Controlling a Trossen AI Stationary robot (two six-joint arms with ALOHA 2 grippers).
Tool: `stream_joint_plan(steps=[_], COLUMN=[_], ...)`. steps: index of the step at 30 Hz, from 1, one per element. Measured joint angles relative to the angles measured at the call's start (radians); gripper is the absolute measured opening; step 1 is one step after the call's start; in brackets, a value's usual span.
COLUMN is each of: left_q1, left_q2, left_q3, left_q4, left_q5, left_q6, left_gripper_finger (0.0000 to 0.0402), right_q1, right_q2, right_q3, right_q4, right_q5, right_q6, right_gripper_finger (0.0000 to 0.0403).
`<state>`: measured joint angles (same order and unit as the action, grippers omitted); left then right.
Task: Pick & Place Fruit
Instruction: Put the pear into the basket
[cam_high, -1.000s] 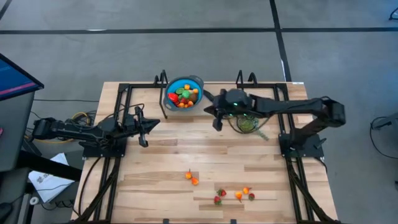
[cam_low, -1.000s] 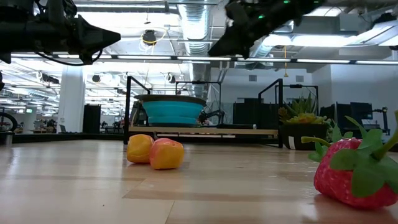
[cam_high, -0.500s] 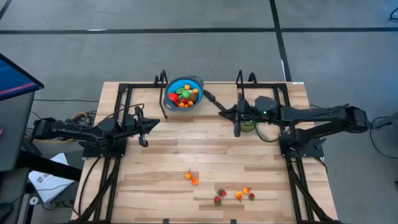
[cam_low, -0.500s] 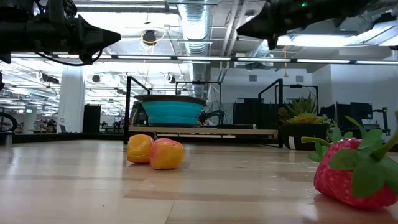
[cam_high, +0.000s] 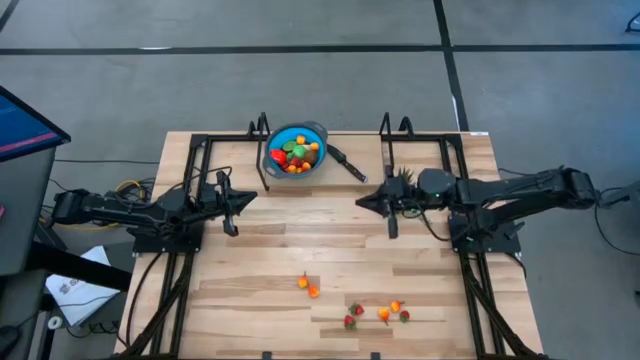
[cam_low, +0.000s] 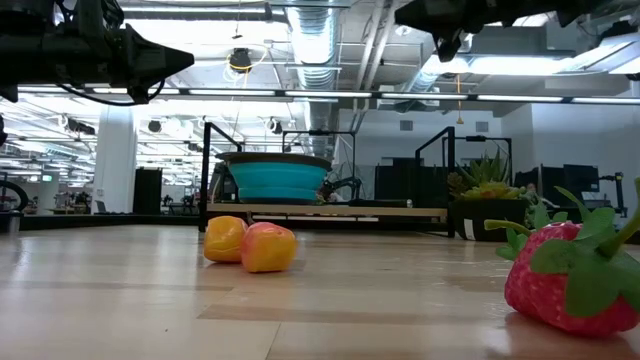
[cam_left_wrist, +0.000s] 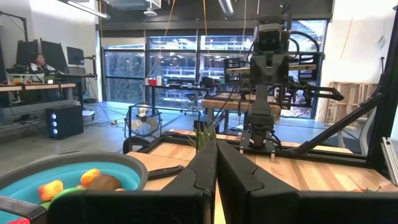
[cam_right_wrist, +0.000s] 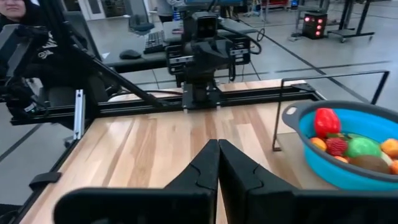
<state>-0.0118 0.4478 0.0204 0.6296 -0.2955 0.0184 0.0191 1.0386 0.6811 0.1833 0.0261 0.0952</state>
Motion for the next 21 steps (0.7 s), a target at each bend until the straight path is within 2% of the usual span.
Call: stream_joint_plan(steps=[21], left_q1=[0.0], left_q2=[0.0], left_q3=[0.0], left_q4=[0.0], left_q5=[0.003], left_q6=[0.0], left_gripper_finger=[0.0004], right_q1=[0.14], right_q2=[0.0], right_q3=[0.0], right_q4=[-0.002], right_q5=[0.0], right_q6=[0.003], right_gripper_finger=[0.0001])
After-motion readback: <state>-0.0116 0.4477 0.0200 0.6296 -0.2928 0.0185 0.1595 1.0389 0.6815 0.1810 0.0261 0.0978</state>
